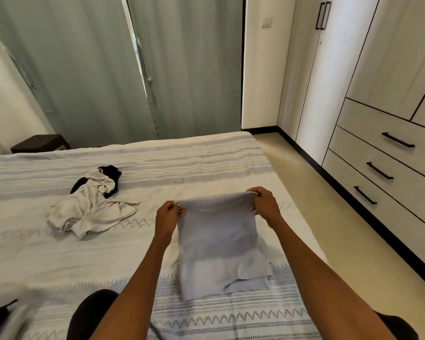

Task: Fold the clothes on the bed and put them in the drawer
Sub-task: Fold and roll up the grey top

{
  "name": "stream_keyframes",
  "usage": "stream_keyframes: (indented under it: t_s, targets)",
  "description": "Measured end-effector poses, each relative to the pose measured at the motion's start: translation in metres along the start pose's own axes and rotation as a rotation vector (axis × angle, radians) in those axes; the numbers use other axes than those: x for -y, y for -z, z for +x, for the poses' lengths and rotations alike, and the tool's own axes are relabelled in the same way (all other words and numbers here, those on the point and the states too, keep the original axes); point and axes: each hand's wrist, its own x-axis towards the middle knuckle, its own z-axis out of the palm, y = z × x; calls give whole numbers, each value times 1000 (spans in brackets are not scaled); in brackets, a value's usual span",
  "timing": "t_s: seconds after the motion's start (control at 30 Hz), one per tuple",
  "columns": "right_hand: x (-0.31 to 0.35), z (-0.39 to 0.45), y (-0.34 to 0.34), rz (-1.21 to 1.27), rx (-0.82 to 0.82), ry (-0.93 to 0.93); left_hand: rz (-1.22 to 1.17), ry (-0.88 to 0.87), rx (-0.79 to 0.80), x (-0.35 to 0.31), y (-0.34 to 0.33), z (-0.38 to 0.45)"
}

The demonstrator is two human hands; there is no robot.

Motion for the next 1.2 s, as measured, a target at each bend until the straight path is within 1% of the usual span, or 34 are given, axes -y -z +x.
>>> stream_keyframes:
  t_s: [0.1, 0.17, 0.23, 0.33, 0.37, 0.43, 0.5, 0.57, 0.6, 0.67, 0.73, 0.77, 0.8, 0.83, 0.87, 0.93, 1.03, 1.1, 1.2]
  targets:
    - [-18, -24, -7, 246, -32, -36, -69, 37, -31, 15, 6, -18]
    - [-30, -45, -6, 334, -44, -53, -110, 62, -36, 22, 7, -38]
    - [-47, -70, -5, 375, -58, -77, -113, 137, -84, 30, 6, -58]
    - [-80, -103, -1, 323, -80, -92, -14, 299, -134, 59, 6, -85]
    - [-96, -112, -3, 256, -73, -91, 40, 345, -132, 73, 8, -94]
    - [-119, -127, -5, 71, -31, -88, 209, 370, -60, 91, 8, -109]
    - [-130, -135, -4, -104, 38, -109, 407, 335, 38, 97, 7, -116]
    - [-134, -137, -5, -216, 59, -114, 594, 268, 77, 97, 4, -116]
    - [-133, -136, -6, -258, 39, -98, 698, 196, 64, 97, 4, -114]
    - [-125, -130, -10, -338, -35, -23, 870, -35, -2, 99, 0, -110]
    - [-111, -119, -22, -399, -75, 123, 914, -266, -10, 105, -12, -104]
    - [-102, -113, -32, -425, -77, 226, 947, -318, 30, 109, -19, -101]
    - [-97, -107, -43, -462, -54, 327, 1006, -331, 80, 113, -25, -98]
    - [-96, -100, -55, -532, 1, 387, 1085, -315, 129, 122, -28, -94]
    - [-98, -94, -67, -643, 88, 389, 1165, -297, 170, 131, -29, -91]
    - [-115, -84, -83, -869, 235, 321, 1262, -281, 228, 153, -24, -85]
    - [-139, -83, -89, -995, 325, 289, 1307, -225, 284, 168, -18, -82]
    - [-138, -81, -90, -1002, 319, 287, 1312, -249, 241, 163, -21, -81]
    - [-122, -69, -90, -946, 280, 283, 1218, -358, 91, 146, -25, -68]
